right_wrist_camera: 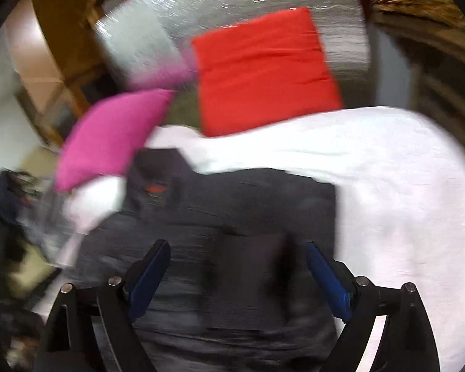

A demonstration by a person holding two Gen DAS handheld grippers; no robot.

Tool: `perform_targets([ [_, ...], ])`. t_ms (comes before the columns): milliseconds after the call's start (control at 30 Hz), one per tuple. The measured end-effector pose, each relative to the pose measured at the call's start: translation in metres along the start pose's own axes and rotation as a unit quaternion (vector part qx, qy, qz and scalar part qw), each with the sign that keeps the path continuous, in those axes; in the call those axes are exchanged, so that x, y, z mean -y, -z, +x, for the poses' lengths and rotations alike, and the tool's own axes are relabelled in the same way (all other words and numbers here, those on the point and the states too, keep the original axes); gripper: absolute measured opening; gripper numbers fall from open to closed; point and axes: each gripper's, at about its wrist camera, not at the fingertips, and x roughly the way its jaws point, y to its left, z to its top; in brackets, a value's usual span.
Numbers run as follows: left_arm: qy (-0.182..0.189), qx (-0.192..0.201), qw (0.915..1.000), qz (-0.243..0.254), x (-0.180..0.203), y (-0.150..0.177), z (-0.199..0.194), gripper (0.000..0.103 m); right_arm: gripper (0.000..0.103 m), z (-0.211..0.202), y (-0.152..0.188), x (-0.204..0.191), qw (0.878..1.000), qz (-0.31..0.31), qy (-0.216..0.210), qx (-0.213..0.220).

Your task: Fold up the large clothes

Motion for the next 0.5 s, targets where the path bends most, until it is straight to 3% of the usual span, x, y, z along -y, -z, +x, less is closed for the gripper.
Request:
perform_targets([
  [100, -0.006, -0.047, 0.9987, 0.015, 0.01, 0.011, 0.026, 0.076, 0.092, 0.022, 0.002, 0.002, 0.998, 0.031, -0.056, -0.024],
  [233, -0.012, -0.058, 0.9979, 0.027, 0.013, 0.016, 0.04, 0.079, 0.089, 0.069, 0.021, 0.044, 0.99, 0.114, -0.019, -0.086],
  [300, -0.014, -0.051, 0.9982, 0.027, 0.013, 0.012, 0.033, 0.079, 0.089, 0.064, 0.021, 0.041, 0.991, 0.109, -0.026, -0.072],
  [433, -0.016, 0.01, 0.9997, 0.016, 0.004, 0.002, 0.007, 0.079, 0.09, 0.044, 0.007, 0.016, 0.996, 0.075, -0.047, -0.031],
  [500, -0.018, -0.026, 0.9994, 0.014, 0.002, 0.005, 0.023, 0.08, 0.09, 0.044, 0.007, 0.012, 0.996, 0.068, -0.054, -0.027],
])
